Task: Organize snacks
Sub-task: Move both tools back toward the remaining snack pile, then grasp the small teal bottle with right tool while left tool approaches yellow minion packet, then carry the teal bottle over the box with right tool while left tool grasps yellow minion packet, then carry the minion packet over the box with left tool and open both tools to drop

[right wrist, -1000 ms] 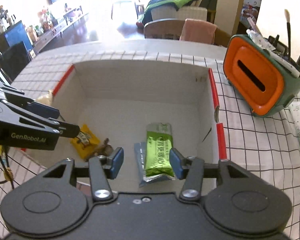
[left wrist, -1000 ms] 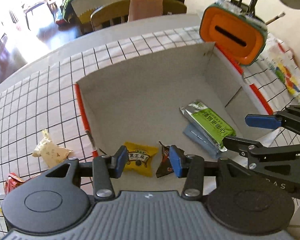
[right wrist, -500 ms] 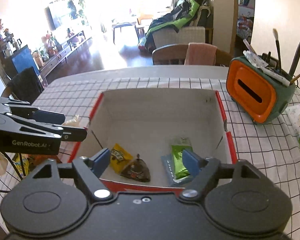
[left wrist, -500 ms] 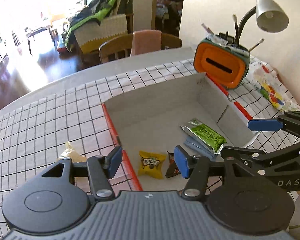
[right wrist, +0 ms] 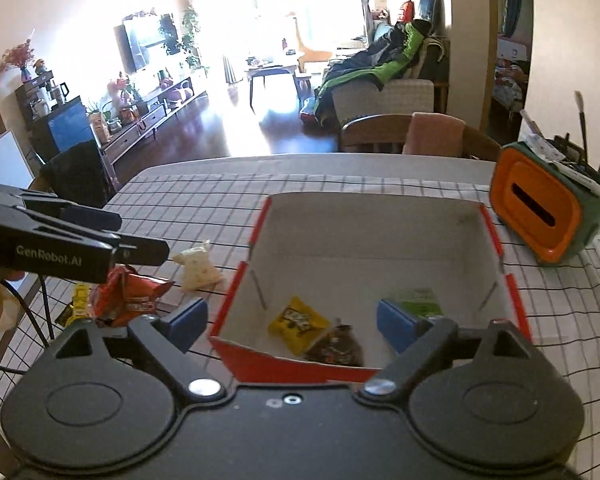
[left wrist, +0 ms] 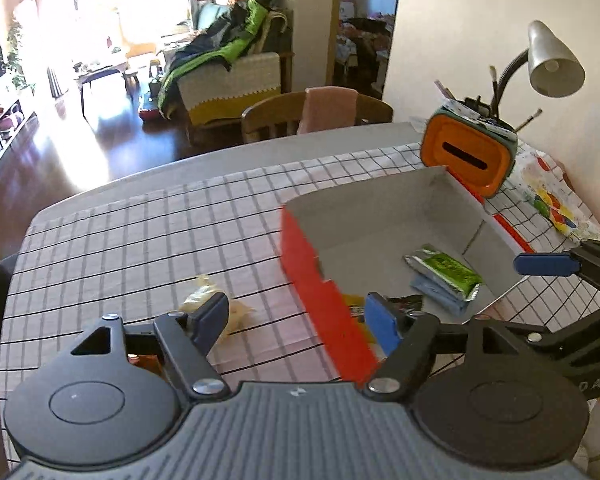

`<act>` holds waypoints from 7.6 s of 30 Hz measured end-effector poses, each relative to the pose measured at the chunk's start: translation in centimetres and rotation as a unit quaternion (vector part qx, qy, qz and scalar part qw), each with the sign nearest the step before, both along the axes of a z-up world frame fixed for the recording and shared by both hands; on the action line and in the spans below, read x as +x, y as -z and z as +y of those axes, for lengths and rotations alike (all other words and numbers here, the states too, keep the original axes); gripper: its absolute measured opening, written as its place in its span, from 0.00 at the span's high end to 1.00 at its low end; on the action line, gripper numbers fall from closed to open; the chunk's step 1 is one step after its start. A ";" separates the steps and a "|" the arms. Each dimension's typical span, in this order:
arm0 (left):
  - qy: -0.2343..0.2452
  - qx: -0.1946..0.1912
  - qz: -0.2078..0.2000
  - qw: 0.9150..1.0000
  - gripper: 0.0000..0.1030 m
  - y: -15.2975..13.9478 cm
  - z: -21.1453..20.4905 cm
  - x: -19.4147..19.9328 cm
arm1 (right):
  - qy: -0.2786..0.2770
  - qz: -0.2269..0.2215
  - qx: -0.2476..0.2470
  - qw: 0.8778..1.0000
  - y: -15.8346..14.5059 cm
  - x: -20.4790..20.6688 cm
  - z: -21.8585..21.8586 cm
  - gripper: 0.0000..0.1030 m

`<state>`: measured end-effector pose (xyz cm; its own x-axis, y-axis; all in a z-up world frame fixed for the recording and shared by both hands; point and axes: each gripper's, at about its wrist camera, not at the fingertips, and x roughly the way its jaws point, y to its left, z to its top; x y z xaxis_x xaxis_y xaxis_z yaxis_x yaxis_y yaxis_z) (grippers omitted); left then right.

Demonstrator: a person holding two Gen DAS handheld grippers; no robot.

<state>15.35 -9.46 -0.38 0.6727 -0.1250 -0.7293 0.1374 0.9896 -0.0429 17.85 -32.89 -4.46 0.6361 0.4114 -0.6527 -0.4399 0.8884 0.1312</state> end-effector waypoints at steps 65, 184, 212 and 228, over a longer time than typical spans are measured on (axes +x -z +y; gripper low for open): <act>-0.097 -0.055 0.136 0.984 0.22 14.2 19.2 -7.2 | -0.289 0.085 -0.140 0.943 13.4 -4.5 23.8 0.89; -0.023 -0.078 0.087 0.993 0.50 3.5 -6.6 3.8 | 0.044 0.044 0.030 0.998 5.2 6.3 -8.6 0.89; 0.006 0.035 0.226 0.973 0.49 10.9 -13.0 14.1 | 0.025 0.131 -0.026 0.991 8.2 11.2 -7.3 0.88; 0.017 0.014 0.120 0.993 0.38 5.4 -11.3 9.2 | 0.018 0.096 0.015 0.995 4.0 7.5 -7.6 0.77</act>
